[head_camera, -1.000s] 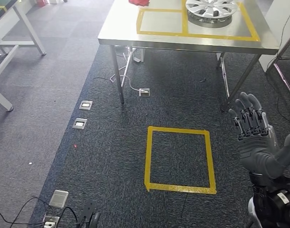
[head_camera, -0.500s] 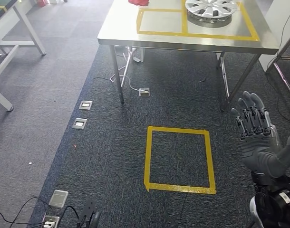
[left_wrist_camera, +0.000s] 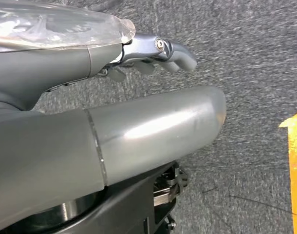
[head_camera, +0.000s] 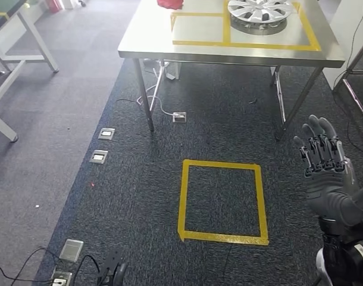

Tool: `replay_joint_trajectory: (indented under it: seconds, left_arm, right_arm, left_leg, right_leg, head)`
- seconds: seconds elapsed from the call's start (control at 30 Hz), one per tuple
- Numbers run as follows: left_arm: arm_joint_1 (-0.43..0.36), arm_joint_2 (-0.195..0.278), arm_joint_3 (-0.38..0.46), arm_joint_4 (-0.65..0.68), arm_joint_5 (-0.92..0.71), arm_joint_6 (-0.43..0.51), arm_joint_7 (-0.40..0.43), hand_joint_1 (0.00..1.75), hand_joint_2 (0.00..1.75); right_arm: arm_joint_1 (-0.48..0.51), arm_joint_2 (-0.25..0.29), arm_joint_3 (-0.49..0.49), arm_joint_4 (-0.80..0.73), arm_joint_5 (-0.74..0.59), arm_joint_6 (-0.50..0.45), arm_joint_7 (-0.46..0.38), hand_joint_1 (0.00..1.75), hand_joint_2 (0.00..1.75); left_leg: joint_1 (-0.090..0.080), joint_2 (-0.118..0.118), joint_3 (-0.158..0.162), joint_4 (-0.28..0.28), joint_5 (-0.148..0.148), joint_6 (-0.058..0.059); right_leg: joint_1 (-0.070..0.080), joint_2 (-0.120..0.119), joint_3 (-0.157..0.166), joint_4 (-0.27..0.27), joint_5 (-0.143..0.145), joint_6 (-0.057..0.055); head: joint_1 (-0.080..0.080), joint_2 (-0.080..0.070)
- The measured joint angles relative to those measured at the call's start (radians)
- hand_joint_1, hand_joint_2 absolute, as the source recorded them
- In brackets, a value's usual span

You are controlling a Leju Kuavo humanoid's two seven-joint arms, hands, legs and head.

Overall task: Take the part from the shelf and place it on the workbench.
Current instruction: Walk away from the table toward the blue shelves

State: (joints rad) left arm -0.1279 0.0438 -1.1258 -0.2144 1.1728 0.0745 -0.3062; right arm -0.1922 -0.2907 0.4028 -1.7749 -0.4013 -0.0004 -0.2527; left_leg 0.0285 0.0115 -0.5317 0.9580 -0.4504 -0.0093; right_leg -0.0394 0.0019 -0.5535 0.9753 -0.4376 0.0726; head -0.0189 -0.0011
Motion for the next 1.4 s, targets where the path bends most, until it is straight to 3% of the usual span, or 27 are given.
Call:
replay_joint_trajectory:
  seconds: [0.07, 0.13, 0.23, 0.27, 0.3, 0.33, 0.4, 0.47, 0.53, 0.63, 0.67, 0.73, 0.77, 0.8, 0.83, 0.87, 0.93, 1.0, 1.13, 1.2, 1.27, 1.3, 1.33, 1.4]
  left_arm:
    - [0.001, -0.001, 0.000, 0.000, 0.001, 0.001, 0.000, 0.00, 0.00]
    - [0.002, -0.001, 0.000, 0.000, 0.002, 0.002, 0.000, 0.00, 0.00]
    - [0.003, -0.002, 0.000, 0.000, 0.003, 0.002, 0.000, 0.00, 0.00]
    - [0.004, -0.002, 0.000, 0.000, 0.003, 0.002, 0.000, 0.00, 0.00]
    - [0.006, -0.002, 0.000, 0.000, 0.004, 0.002, 0.000, 0.00, 0.00]
    - [0.007, -0.002, 0.000, 0.000, 0.004, 0.002, 0.000, 0.00, 0.00]
    - [0.008, 0.000, 0.000, 0.000, 0.004, 0.002, 0.000, 0.00, 0.00]
    - [0.007, 0.003, 0.000, 0.000, 0.004, 0.003, 0.000, 0.00, 0.00]
    - [0.006, 0.003, 0.000, 0.000, 0.004, 0.003, -0.001, 0.00, 0.00]
    - [0.006, -0.001, 0.000, 0.000, 0.004, 0.003, -0.001, 0.00, 0.00]
    - [0.006, -0.001, 0.000, 0.000, 0.004, 0.003, -0.001, 0.00, 0.00]
    - [0.006, -0.001, 0.000, 0.000, 0.004, 0.004, -0.001, 0.00, 0.00]
    - [0.006, -0.001, 0.000, 0.000, 0.004, 0.004, -0.001, 0.00, 0.00]
    - [0.007, -0.002, 0.000, 0.000, 0.004, 0.004, -0.001, 0.00, 0.00]
    - [0.008, -0.002, 0.000, 0.000, 0.004, 0.004, 0.000, 0.00, 0.00]
    - [0.008, -0.003, 0.000, 0.000, 0.004, 0.004, 0.000, 0.00, 0.00]
    - [0.007, -0.005, 0.000, 0.000, 0.004, 0.004, 0.000, 0.00, 0.00]
    - [0.007, -0.005, 0.000, 0.000, 0.004, 0.004, 0.000, 0.00, 0.00]
    - [0.007, -0.005, 0.000, 0.000, 0.005, 0.004, 0.000, 0.00, 0.00]
    - [0.007, -0.005, 0.000, 0.000, 0.005, 0.004, -0.001, 0.00, 0.00]
    - [0.008, -0.006, 0.000, 0.000, 0.006, 0.004, -0.001, 0.00, 0.00]
    - [0.008, -0.006, 0.000, 0.000, 0.006, 0.004, 0.000, 0.00, 0.00]
    - [0.008, -0.006, 0.000, 0.000, 0.007, 0.004, 0.000, 0.00, 0.00]
    - [0.008, -0.005, 0.000, 0.000, 0.007, 0.004, 0.000, 0.00, 0.00]
  right_arm:
    - [-0.002, 0.000, 0.001, 0.000, 0.000, 0.002, 0.000, 0.00, 0.00]
    - [-0.007, 0.000, 0.002, 0.000, 0.000, 0.004, 0.000, 0.00, 0.00]
    - [-0.013, 0.000, 0.004, 0.000, 0.000, 0.005, -0.001, 0.00, 0.00]
    - [-0.013, 0.000, 0.004, 0.001, 0.000, 0.005, -0.001, 0.00, 0.00]
    - [-0.013, 0.000, 0.005, 0.001, 0.000, 0.005, -0.001, 0.00, 0.00]
    - [-0.013, 0.000, 0.006, 0.001, 0.000, 0.005, -0.001, 0.00, 0.00]
    - [-0.016, 0.000, 0.006, 0.001, 0.000, 0.005, -0.001, 0.00, 0.00]
    - [-0.018, 0.000, 0.006, 0.001, 0.000, 0.005, 0.000, 0.00, 0.00]
    - [-0.019, 0.000, 0.006, 0.001, 0.000, 0.005, 0.000, 0.00, 0.00]
    - [-0.019, 0.000, 0.005, 0.001, 0.000, 0.005, 0.000, 0.00, 0.00]
    - [-0.020, 0.000, 0.005, 0.001, 0.000, 0.005, -0.001, 0.00, 0.00]
    - [-0.020, 0.000, 0.005, 0.001, 0.000, 0.005, 0.000, 0.00, 0.00]
    - [-0.018, 0.000, 0.005, 0.001, 0.000, 0.005, 0.000, 0.00, 0.00]
    - [-0.017, 0.000, 0.005, 0.002, 0.000, 0.005, 0.000, 0.00, 0.00]
    - [-0.016, 0.000, 0.005, 0.002, 0.000, 0.004, 0.000, 0.00, 0.00]
    - [-0.017, 0.000, 0.005, 0.003, 0.000, 0.004, 0.000, 0.00, 0.00]
    - [-0.018, 0.000, 0.005, 0.003, 0.000, 0.005, 0.000, 0.00, 0.00]
    - [-0.018, 0.000, 0.005, 0.003, 0.000, 0.005, 0.000, 0.00, 0.00]
    - [-0.018, 0.000, 0.005, 0.002, 0.000, 0.005, 0.000, 0.00, 0.00]
    - [-0.019, 0.000, 0.005, 0.002, 0.000, 0.005, 0.000, 0.00, 0.00]
    - [-0.018, 0.000, 0.006, 0.002, 0.000, 0.005, 0.000, 0.00, 0.00]
    - [-0.017, 0.000, 0.007, 0.002, 0.000, 0.005, 0.000, 0.00, 0.00]
    - [-0.017, 0.000, 0.007, 0.002, 0.000, 0.006, 0.001, 0.00, 0.00]
    - [-0.018, 0.000, 0.008, 0.003, 0.000, 0.006, 0.001, 0.00, 0.00]
  left_leg:
    - [0.003, 0.001, 0.000, -0.001, 0.000, -0.008]
    - [0.005, 0.000, -0.015, 0.035, -0.024, -0.014]
    - [0.001, -0.004, -0.113, 0.230, -0.113, -0.013]
    - [-0.002, -0.004, -0.146, 0.288, -0.129, -0.009]
    - [-0.005, -0.004, -0.163, 0.311, -0.125, -0.003]
    - [-0.009, -0.005, -0.163, 0.299, -0.105, 0.005]
    - [-0.022, -0.012, -0.110, 0.172, -0.031, 0.030]
    - [-0.034, -0.018, -0.058, 0.050, 0.016, 0.052]
    - [-0.040, -0.017, -0.046, 0.017, 0.019, 0.058]
    - [-0.033, -0.012, -0.036, -0.004, 0.027, 0.058]
    - [-0.029, -0.010, -0.032, -0.011, 0.030, 0.060]
    - [-0.028, -0.006, -0.029, -0.014, 0.031, 0.063]
    - [-0.029, -0.006, -0.029, -0.014, 0.030, 0.064]
    - [-0.029, -0.005, -0.028, -0.013, 0.029, 0.064]
    - [-0.029, -0.005, -0.028, -0.012, 0.028, 0.062]
    - [-0.028, -0.005, -0.026, -0.010, 0.026, 0.060]
    - [-0.030, -0.005, -0.023, -0.002, 0.019, 0.052]
    - [-0.033, -0.004, -0.025, 0.007, 0.015, 0.043]
    - [-0.031, -0.002, -0.034, 0.029, 0.000, 0.026]
    - [-0.027, -0.005, -0.075, 0.121, -0.053, 0.013]
    - [-0.023, -0.006, -0.141, 0.258, -0.114, 0.004]
    - [-0.021, -0.006, -0.163, 0.302, -0.125, 0.001]
    - [-0.020, -0.006, -0.167, 0.306, -0.116, 0.000]
    - [-0.017, -0.007, -0.116, 0.196, -0.048, 0.003]
  right_leg:
    - [0.003, 0.006, -0.005, 0.004, -0.001, -0.022]
    - [0.003, 0.008, -0.006, 0.004, 0.000, -0.036]
    - [0.009, 0.008, -0.006, 0.003, 0.000, -0.048]
    - [0.013, 0.009, -0.006, 0.003, -0.001, -0.051]
    - [0.018, 0.010, -0.005, 0.003, -0.002, -0.053]
    - [0.022, 0.013, -0.004, 0.003, -0.002, -0.055]
    - [0.028, 0.018, 0.000, 0.002, -0.003, -0.056]
    - [0.034, 0.023, 0.000, 0.003, -0.005, -0.055]
    - [0.035, 0.025, 0.000, 0.000, -0.006, -0.048]
    - [0.035, 0.020, -0.007, 0.020, -0.024, -0.035]
    - [0.036, 0.016, -0.023, 0.059, -0.048, -0.031]
    - [0.032, 0.010, -0.083, 0.192, -0.116, -0.024]
    - [0.030, 0.010, -0.112, 0.253, -0.140, -0.020]
    - [0.028, 0.009, -0.128, 0.287, -0.145, -0.017]
    - [0.026, 0.007, -0.126, 0.281, -0.130, -0.015]
    - [0.025, 0.005, -0.103, 0.233, -0.098, -0.014]
    - [0.023, -0.004, -0.031, 0.086, -0.031, -0.017]
    - [0.026, -0.008, 0.007, 0.003, -0.007, -0.028]
    - [0.026, -0.002, 0.010, -0.010, -0.003, -0.053]
    - [0.021, -0.002, 0.011, -0.014, 0.001, -0.061]
    - [0.020, -0.001, 0.009, -0.014, 0.001, -0.064]
    - [0.020, 0.000, 0.009, -0.014, 0.001, -0.064]
    - [0.020, 0.002, 0.009, -0.014, 0.001, -0.064]
    - [0.019, 0.006, 0.011, -0.014, 0.000, -0.062]
  head:
    - [-0.003, 0.000]
    - [-0.006, 0.000]
    - [-0.015, 0.000]
    - [-0.018, 0.000]
    - [-0.019, 0.000]
    - [-0.020, 0.000]
    - [-0.022, 0.000]
    - [-0.022, 0.000]
    - [-0.022, 0.000]
    - [-0.018, 0.000]
    - [-0.016, 0.000]
    - [-0.011, 0.000]
    - [-0.010, 0.000]
    - [-0.010, 0.000]
    - [-0.010, 0.000]
    - [-0.009, 0.000]
    - [-0.008, 0.000]
    - [-0.008, 0.000]
    - [-0.009, 0.000]
    - [-0.012, 0.000]
    - [-0.015, 0.000]
    - [-0.016, 0.000]
    - [-0.016, 0.000]
    - [-0.017, 0.000]
